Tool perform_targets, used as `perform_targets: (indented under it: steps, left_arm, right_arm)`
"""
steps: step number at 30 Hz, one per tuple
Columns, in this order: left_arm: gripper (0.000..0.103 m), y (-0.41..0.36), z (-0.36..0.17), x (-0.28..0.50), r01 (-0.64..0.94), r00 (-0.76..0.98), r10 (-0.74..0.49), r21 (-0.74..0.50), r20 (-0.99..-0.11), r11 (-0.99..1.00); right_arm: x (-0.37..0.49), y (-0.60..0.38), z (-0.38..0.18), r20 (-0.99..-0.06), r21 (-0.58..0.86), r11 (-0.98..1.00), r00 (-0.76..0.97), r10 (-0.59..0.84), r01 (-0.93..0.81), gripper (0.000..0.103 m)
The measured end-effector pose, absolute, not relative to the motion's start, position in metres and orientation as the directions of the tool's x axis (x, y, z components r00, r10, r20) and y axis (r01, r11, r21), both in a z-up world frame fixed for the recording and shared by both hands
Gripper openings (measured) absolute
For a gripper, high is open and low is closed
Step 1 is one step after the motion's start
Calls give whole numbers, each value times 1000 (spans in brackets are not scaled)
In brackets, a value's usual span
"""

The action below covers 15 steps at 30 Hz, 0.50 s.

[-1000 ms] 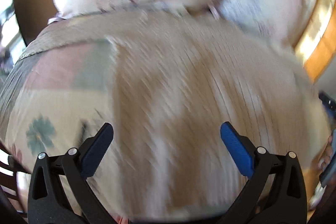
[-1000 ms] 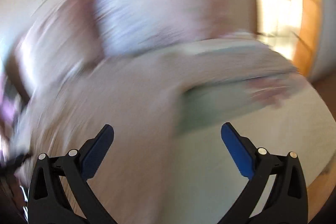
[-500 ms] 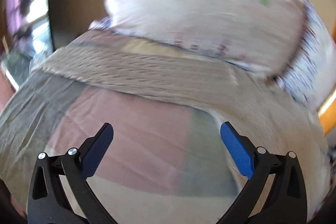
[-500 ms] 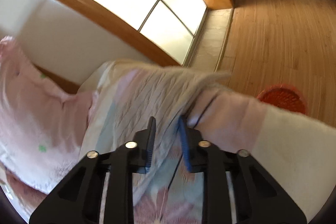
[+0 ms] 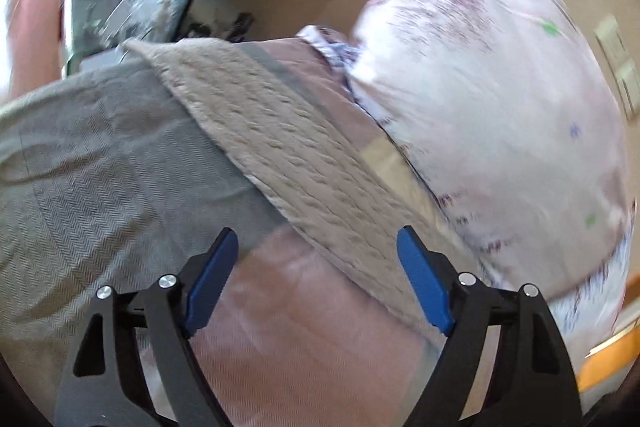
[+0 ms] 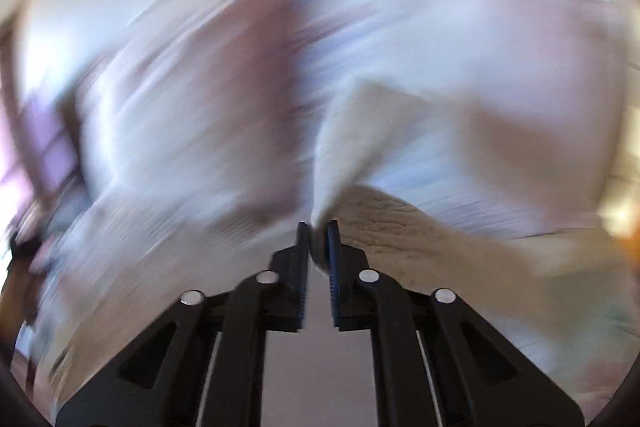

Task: Fold small clothes

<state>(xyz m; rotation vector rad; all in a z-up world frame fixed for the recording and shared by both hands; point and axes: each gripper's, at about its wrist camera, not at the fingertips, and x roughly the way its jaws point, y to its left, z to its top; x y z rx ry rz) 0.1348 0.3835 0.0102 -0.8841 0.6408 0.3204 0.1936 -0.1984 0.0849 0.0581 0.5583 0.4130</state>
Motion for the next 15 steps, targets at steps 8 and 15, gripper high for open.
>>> perform_targets:
  steps: [8, 15]
  left_arm:
    - [64, 429, 3, 146, -552, 783, 45, -659, -620, 511]
    - [8, 451, 6, 175, -573, 752, 45, -617, -658, 539]
  right_arm:
    - [171, -189, 61, -526, 288, 874, 699, 485, -390, 75]
    - [148, -277, 55, -562, 280, 940, 760, 326, -196, 82]
